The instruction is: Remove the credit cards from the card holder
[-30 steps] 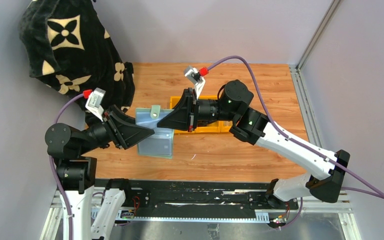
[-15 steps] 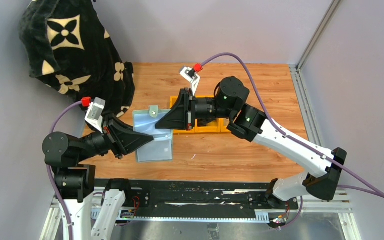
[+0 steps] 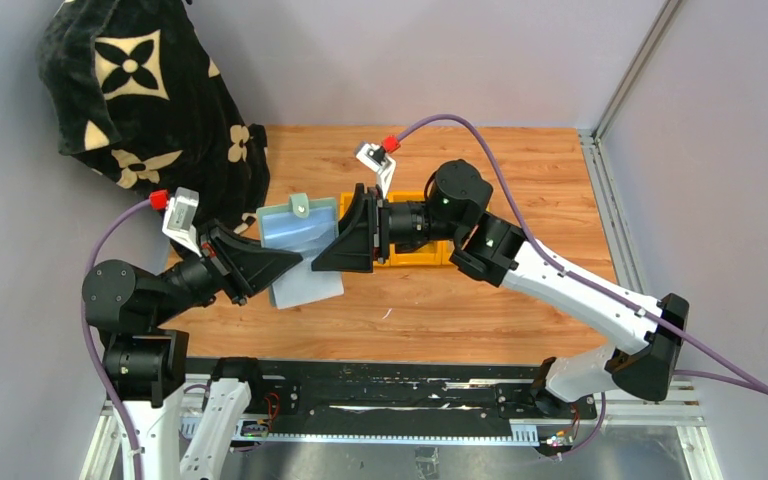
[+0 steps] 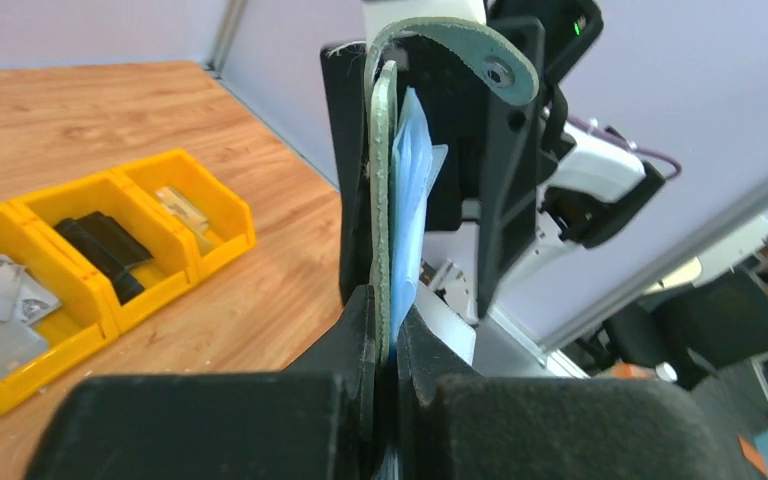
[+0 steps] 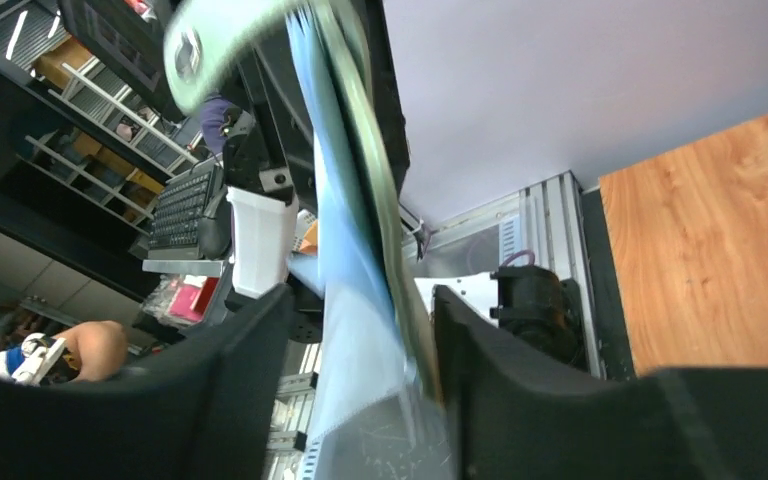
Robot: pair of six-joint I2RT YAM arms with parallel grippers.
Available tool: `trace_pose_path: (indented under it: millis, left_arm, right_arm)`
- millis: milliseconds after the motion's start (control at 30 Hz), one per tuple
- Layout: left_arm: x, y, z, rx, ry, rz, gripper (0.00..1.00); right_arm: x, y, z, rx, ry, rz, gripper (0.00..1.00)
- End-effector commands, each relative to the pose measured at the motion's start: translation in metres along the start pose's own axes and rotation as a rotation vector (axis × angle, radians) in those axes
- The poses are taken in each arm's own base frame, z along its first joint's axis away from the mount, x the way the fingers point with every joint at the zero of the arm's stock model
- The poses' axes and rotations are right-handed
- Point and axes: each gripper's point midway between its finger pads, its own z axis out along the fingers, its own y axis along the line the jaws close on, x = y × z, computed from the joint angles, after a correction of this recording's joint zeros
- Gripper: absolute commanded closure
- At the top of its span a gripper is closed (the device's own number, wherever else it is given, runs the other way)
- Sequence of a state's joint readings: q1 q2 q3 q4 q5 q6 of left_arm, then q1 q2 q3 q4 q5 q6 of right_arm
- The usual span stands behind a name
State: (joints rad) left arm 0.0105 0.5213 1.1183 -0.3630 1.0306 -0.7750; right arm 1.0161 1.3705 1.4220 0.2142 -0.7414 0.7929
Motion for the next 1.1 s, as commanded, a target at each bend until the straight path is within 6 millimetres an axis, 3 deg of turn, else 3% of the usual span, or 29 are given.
trace_pose_path:
  millis: [0, 67, 167, 633, 1067]
  left_arm:
    - [-0.02, 0.013, 0.003, -0.085, -0.095, -0.018, 1.0]
    - [-0.022, 0.017, 0.005, -0.095, -0.094, -0.041, 1.0]
    - [-0.024, 0.023, 0.007, -0.12, -0.098, -0.066, 1.0]
    - [-0.027, 0.015, 0.011, -0.071, -0.091, -0.169, 1.0]
    - [-0.028, 0.005, 0.012, -0.028, -0.073, -0.211, 1.0]
  right_arm:
    - [0.007, 0.011, -0.01, -0.037, 0.007, -0.036, 0.38]
    - [0.013, 0.009, -0.014, -0.031, 0.003, -0.053, 0.31]
    - [0.018, 0.007, -0.022, -0.023, -0.018, -0.092, 0.28]
    - [0.034, -0.004, -0.035, -0.006, -0.059, -0.162, 0.36]
    - [0.012, -0.022, -0.027, 0.082, -0.144, -0.225, 0.47]
